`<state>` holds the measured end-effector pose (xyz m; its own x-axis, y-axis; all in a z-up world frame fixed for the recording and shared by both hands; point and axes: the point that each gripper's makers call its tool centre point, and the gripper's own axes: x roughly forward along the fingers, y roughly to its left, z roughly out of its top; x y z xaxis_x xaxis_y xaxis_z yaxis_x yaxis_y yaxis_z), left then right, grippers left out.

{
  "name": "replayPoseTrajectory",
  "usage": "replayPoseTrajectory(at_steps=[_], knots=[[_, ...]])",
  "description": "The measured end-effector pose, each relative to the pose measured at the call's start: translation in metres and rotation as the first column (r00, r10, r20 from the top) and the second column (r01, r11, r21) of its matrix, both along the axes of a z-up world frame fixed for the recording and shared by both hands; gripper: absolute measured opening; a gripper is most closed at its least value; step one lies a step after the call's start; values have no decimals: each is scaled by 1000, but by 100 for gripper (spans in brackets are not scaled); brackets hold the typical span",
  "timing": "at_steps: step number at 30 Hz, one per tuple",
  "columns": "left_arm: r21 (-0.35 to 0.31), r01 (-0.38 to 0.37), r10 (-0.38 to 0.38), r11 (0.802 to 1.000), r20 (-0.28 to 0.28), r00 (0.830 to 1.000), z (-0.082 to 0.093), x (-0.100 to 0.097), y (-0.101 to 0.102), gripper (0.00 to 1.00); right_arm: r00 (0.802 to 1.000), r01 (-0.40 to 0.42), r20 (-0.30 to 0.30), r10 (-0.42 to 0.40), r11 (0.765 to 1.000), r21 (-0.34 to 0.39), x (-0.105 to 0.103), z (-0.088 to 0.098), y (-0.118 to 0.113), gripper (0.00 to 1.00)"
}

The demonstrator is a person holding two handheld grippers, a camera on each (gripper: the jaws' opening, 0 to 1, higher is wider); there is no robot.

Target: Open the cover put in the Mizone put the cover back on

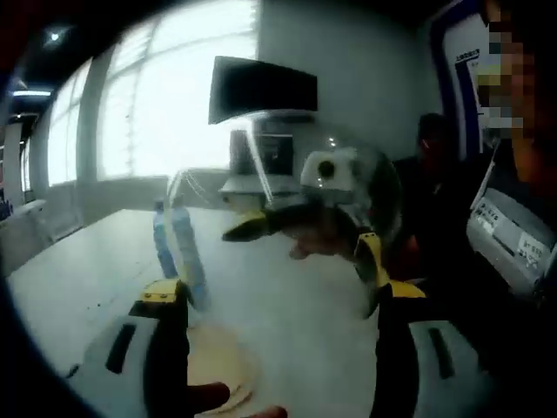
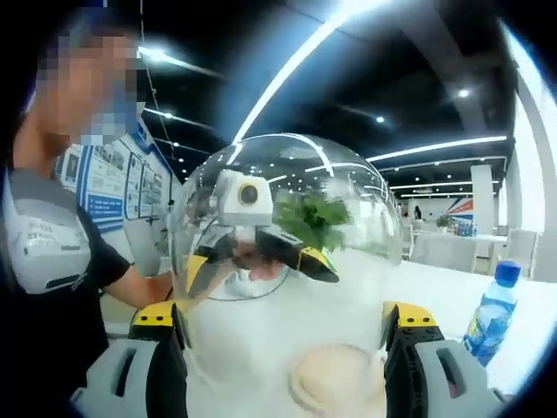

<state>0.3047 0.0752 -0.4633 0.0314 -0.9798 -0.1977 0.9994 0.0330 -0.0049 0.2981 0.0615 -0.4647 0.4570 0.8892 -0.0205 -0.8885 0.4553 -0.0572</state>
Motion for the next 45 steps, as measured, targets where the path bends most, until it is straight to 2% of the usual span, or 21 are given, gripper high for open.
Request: replayPoseTrajectory(at_steps=[6, 11, 15, 21, 34, 41, 42, 45], knots=[[28, 31, -31, 999, -12, 999, -7, -7, -1, 75, 1000, 29, -9, -29, 1000, 8, -7, -7, -1, 89], [54, 44, -44, 998, 6, 999, -10, -14, -2, 75, 999, 47, -7, -47, 999, 4, -14, -11, -2, 89], [70, 59, -60, 996, 12, 998, -8, -23, -1, 75, 998, 60, -2, -60, 998, 12, -22, -8, -1, 89], [111, 66, -72, 992, 50, 996, -7, -36, 1, 75, 997, 72, 32, -72, 997, -16, -36, -4, 1, 89], [215, 92, -102, 972, 39, 994, -28, -51, 3, 76, 995, 95, -6, -95, 995, -38, -50, -21, 1, 89], [194, 99, -105, 976, 22, 994, -29, -52, 3, 76, 994, 90, -63, -90, 996, 5, -47, -28, -1, 89], [189, 99, -104, 977, 18, 994, -29, -51, 3, 76, 995, 89, -37, -88, 996, 19, -48, -26, -1, 89], [153, 108, -113, 982, 25, 993, -28, -51, 5, 76, 995, 91, -38, -90, 996, 26, -49, -26, 0, 89]])
